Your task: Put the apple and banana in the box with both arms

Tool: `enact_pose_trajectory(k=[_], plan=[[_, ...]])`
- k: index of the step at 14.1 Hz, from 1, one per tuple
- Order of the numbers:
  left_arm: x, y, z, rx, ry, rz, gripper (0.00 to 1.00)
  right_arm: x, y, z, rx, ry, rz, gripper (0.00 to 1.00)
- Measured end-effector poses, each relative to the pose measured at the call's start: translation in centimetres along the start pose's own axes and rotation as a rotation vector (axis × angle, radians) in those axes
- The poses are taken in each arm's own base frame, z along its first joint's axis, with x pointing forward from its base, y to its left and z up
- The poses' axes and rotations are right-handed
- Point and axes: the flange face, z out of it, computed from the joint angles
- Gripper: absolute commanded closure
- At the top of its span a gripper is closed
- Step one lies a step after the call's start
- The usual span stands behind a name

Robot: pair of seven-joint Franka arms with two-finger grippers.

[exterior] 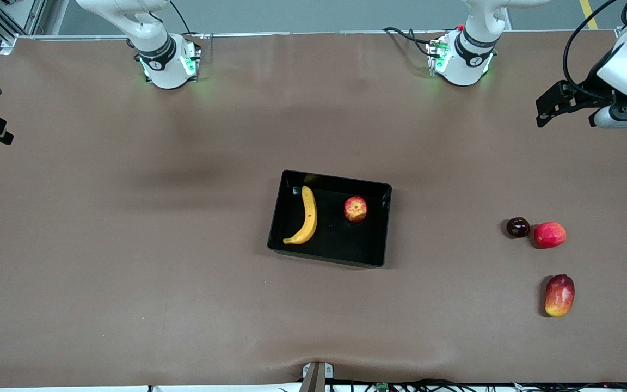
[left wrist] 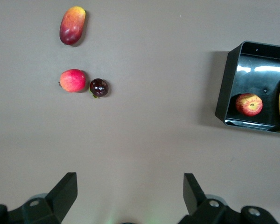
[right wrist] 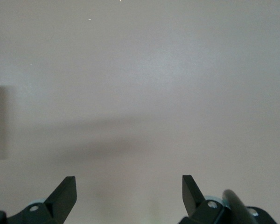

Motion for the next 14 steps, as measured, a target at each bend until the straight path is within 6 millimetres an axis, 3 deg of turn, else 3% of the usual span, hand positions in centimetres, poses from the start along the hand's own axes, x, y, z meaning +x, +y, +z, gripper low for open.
enact_pose_trajectory(k=[4, 14], plan=[[-0.3, 0.9, 0.1, 0.006, -0.002, 0.015, 0.00, 0.0, 0.0, 0.0, 0.000, 0.000, 0.000, 0.00], [-0.3, -0.1, -0.8, 0.003, 0.016, -0.005, 0.00, 0.0, 0.1, 0.0, 0.000, 0.000, 0.002, 0.00]])
